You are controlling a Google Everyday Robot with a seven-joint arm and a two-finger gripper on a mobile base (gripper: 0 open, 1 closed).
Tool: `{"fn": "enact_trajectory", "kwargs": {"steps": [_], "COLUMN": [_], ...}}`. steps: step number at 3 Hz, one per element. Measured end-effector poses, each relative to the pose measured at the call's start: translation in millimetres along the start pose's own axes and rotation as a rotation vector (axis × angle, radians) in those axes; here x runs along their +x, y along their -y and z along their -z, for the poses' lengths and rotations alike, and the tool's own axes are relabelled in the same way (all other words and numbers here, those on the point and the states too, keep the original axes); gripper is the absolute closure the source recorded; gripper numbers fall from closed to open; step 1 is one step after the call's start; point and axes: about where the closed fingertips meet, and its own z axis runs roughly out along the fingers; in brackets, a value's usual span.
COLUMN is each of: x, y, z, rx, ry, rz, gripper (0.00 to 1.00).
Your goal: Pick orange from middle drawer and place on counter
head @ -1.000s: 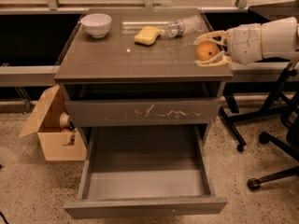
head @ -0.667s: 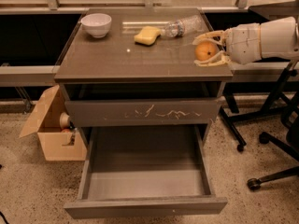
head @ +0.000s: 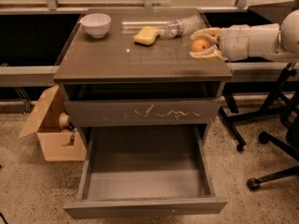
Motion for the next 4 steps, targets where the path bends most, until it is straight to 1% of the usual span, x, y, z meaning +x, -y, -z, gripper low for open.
{"fn": "enact_trajectory", "kwargs": {"steps": [1,2,3,4], "x": [31,58,78,90], "y": [14,21,26,32], "z": [-19,-34,-45,-48], "rx": [0.003,-0.026,-0.044,-0.037], "ry": [-0.027,-0.078,-0.112,-0.125], "rz": [-0.099,-0.18,-0.232,-0.247], "gripper": [1.0,1.0,1.0,0.85]}}
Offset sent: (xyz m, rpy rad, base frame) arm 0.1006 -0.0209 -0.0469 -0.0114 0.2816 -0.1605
